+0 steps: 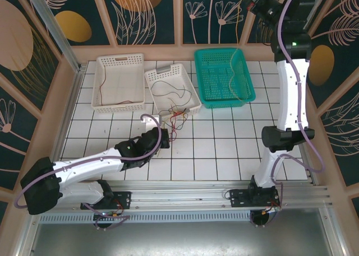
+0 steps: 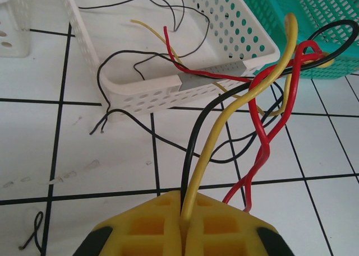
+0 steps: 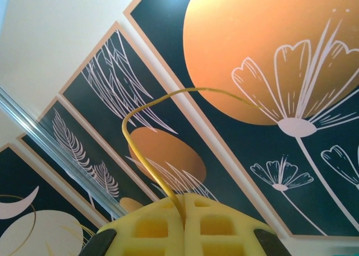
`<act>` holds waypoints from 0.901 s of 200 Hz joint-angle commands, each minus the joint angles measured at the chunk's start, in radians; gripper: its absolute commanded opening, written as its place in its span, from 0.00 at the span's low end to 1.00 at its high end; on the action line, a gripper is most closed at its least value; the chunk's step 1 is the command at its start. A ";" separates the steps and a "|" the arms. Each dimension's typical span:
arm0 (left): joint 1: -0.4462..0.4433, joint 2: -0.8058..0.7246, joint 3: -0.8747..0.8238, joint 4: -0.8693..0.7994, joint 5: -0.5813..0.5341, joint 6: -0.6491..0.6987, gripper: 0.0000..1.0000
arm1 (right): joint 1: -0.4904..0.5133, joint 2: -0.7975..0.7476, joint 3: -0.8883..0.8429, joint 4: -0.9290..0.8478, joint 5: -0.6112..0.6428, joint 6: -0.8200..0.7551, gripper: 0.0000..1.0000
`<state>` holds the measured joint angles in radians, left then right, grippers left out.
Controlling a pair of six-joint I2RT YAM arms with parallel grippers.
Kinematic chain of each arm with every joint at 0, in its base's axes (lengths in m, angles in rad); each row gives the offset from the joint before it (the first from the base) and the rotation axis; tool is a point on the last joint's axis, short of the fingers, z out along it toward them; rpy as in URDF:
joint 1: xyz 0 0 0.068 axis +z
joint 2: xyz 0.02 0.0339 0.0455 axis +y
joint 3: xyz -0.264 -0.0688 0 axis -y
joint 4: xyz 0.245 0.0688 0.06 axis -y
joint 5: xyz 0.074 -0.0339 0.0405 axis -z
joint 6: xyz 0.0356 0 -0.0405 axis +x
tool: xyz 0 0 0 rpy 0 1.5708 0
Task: Untangle the cables
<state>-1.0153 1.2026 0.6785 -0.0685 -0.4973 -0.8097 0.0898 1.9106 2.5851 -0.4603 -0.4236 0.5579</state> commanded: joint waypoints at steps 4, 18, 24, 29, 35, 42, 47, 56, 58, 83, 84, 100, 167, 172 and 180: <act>0.004 0.028 0.002 0.067 0.028 -0.021 0.00 | -0.032 0.036 -0.006 0.034 -0.060 0.000 0.00; 0.003 0.039 0.001 0.078 0.039 -0.027 0.00 | -0.043 0.062 -0.037 0.027 -0.073 -0.001 0.00; 0.003 0.042 0.000 0.084 0.043 -0.028 0.00 | -0.045 0.073 -0.050 0.019 -0.070 -0.010 0.00; 0.003 0.044 0.000 0.087 0.046 -0.029 0.00 | -0.044 0.081 -0.062 0.011 -0.060 -0.022 0.00; 0.003 0.046 0.000 0.088 0.049 -0.030 0.00 | -0.044 0.090 -0.079 0.000 -0.047 -0.035 0.00; 0.003 0.047 0.000 0.090 0.052 -0.029 0.00 | -0.044 0.096 -0.106 -0.002 -0.036 -0.049 0.00; 0.003 0.048 0.000 0.090 0.054 -0.030 0.00 | -0.044 0.099 -0.132 0.003 -0.031 -0.054 0.00; 0.003 0.049 -0.002 0.089 0.057 -0.030 0.00 | -0.045 0.103 -0.175 0.015 -0.026 -0.057 0.00; 0.003 0.049 -0.002 0.088 0.059 -0.030 0.00 | -0.045 0.103 -0.182 0.018 -0.026 -0.058 0.00; 0.003 0.043 -0.009 0.087 0.057 -0.034 0.00 | -0.043 0.107 -0.269 0.049 -0.014 -0.062 0.00; 0.003 0.043 -0.011 0.087 0.057 -0.034 0.00 | -0.043 0.108 -0.278 0.049 -0.013 -0.062 0.00; 0.003 0.041 -0.014 0.091 0.058 -0.036 0.00 | -0.041 0.106 -0.316 0.067 -0.001 -0.050 0.00; 0.003 0.079 -0.006 0.106 0.071 -0.032 0.00 | 0.000 0.076 0.026 -0.017 -0.018 -0.027 0.00; 0.003 0.083 -0.002 0.108 0.074 -0.031 0.00 | 0.003 0.063 0.028 -0.009 -0.021 -0.020 0.00; 0.003 0.090 0.003 0.110 0.075 -0.028 0.00 | 0.007 0.042 0.024 0.005 -0.024 -0.011 0.00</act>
<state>-1.0149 1.2690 0.6712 0.0032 -0.4335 -0.8349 0.0814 2.0300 2.5553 -0.4866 -0.4217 0.5259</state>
